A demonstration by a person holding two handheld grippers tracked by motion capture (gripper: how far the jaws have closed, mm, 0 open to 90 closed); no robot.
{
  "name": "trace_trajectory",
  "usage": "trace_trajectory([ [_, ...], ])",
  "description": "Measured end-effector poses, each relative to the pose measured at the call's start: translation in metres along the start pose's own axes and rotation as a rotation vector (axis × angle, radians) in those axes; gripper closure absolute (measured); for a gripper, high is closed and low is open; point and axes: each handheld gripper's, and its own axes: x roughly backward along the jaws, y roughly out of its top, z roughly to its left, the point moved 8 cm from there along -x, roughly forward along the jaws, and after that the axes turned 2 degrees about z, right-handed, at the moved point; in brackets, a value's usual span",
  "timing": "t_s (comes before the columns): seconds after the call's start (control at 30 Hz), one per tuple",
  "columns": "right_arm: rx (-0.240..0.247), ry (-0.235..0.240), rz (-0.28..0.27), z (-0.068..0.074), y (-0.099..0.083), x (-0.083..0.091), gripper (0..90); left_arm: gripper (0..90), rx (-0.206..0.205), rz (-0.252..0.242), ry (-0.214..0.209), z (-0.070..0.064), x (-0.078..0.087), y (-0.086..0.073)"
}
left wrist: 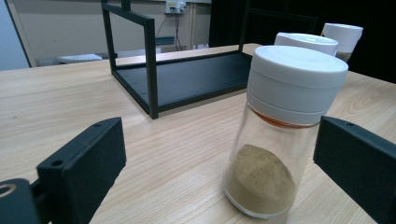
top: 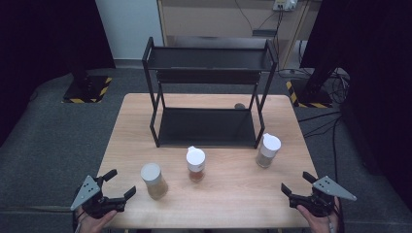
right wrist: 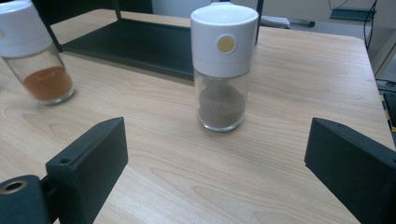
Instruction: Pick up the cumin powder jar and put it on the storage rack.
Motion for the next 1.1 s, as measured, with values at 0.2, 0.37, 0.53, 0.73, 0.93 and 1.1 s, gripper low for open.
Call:
trace_trajectory([
  [0.2, 0.009, 0.003, 0.001, 0.002, 0.001, 0.0, 6.4, 1.2, 0.014, -0.001, -0.003, 0.001, 0.002, -0.001],
  [0.37, 0.008, 0.007, -0.001, 0.002, 0.001, 0.0, 6.4, 1.7, 0.01, 0.008, -0.014, 0.001, 0.0, 0.0],
  [0.53, 0.012, 0.01, -0.002, 0.002, 0.001, 0.0, 6.4, 1.6, 0.008, 0.021, 0.005, -0.001, 0.0, 0.002],
  [0.73, 0.006, 0.008, -0.002, 0.001, 0.001, 0.0, 6.4, 1.4, 0.016, 0.035, 0.011, -0.003, 0.005, 0.004],
  [0.93, 0.007, 0.006, -0.001, 0.001, 0.001, -0.001, 6.3, 1.3, 0.02, 0.04, 0.013, -0.004, 0.011, 0.008],
  [1.1, 0.003, 0.004, 0.0, 0.001, 0.001, -0.001, 6.3, 1.3, 0.021, 0.047, 0.003, -0.002, 0.018, 0.014],
])
